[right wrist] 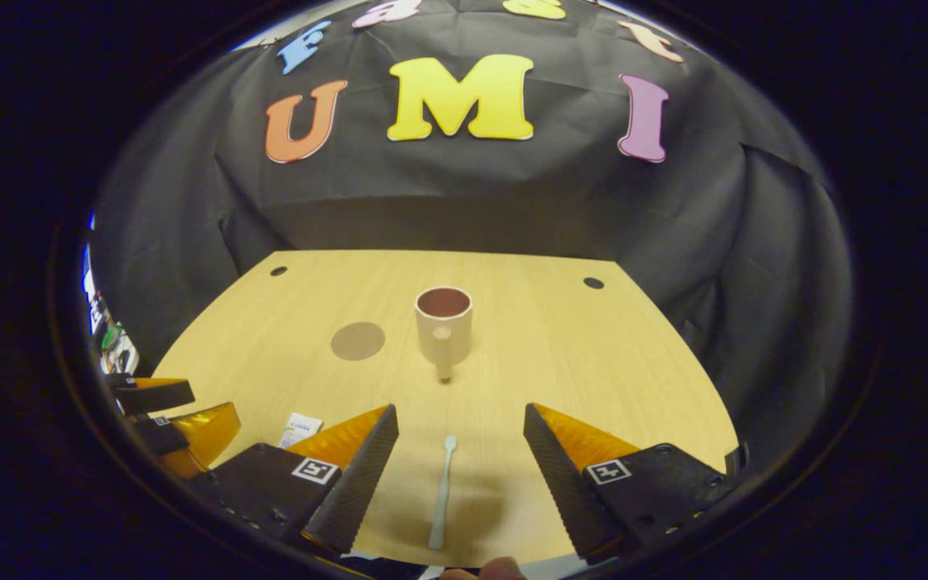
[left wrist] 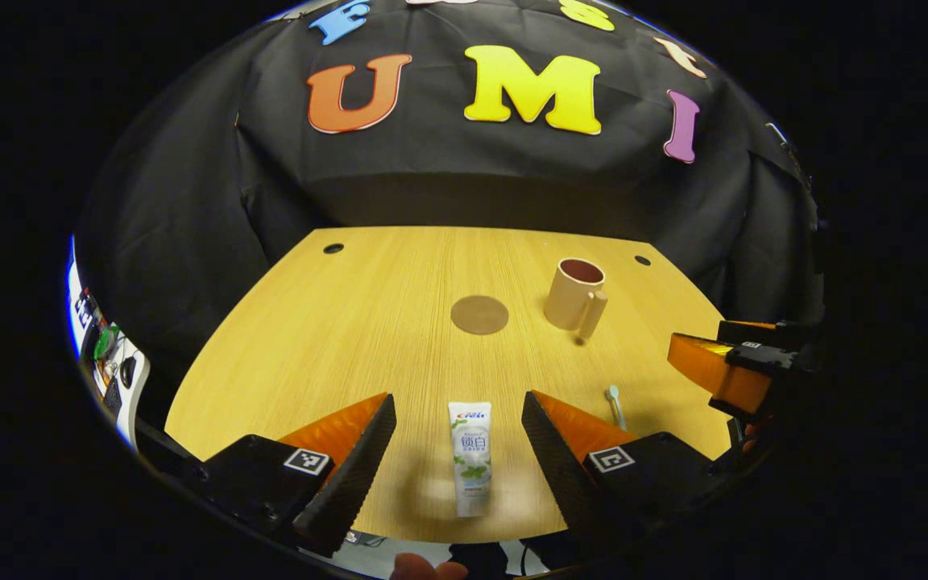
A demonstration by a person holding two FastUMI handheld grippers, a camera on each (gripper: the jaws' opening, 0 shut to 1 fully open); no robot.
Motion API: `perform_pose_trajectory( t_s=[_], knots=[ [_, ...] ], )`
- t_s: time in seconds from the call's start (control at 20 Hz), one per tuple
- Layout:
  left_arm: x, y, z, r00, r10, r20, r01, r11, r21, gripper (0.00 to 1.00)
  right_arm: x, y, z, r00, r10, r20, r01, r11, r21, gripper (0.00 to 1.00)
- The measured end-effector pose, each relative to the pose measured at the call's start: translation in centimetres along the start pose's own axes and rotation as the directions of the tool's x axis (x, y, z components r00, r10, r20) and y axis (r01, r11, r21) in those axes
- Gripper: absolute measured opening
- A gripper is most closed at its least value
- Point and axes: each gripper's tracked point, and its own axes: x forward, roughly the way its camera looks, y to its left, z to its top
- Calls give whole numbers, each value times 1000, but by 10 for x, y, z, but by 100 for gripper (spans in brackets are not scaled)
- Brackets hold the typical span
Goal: Put the toothbrush and toothpaste on the desktop into the cup, then pick up the cup and place it on the coaster on the desktop.
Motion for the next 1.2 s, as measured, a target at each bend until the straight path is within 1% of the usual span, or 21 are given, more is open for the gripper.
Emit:
perform_pose_trajectory(
  t_s=[0.1,0.2,0.3,0.35,0.4,0.45,0.6,0.65,0.85,1.2],
  knots=[
    [4,1,-14,999,15,-52,-15,1000,3,100,4,0,-14,999,3,-45,-3,1000,-5,95],
    [7,0,-25,996,8,-87,-9,1000,-5,100,1,0,-32,997,1,-79,-1,1000,-7,95],
    [7,-1,-32,994,3,-113,-5,1000,-15,100,7,0,-45,992,-2,-127,0,1000,-16,95],
    [8,-1,-37,992,3,-127,-5,1000,-16,100,10,1,-52,988,-1,-155,-3,1000,-21,95],
    [9,-2,-41,990,3,-144,-5,1000,-14,100,13,1,-61,982,0,-187,-4,1000,-24,98],
    [11,-3,-45,987,1,-160,-4,1000,-14,100,15,0,-69,976,-2,-219,-3,1000,-22,95],
    [11,-3,-57,980,-1,-198,-1,1000,-9,100,24,2,-89,955,-4,-298,1,1000,-12,98],
    [12,-3,-60,978,2,-209,-3,1000,-5,100,26,2,-94,950,-5,-313,1,1000,-14,96],
    [14,-5,-70,968,-1,-250,2,1000,1,100,37,4,-104,934,-9,-357,4,1000,-16,96],
    [20,-3,-75,961,-5,-276,4,1000,-1,100,59,3,-119,905,-23,-425,23,1000,-4,96]
  ],
)
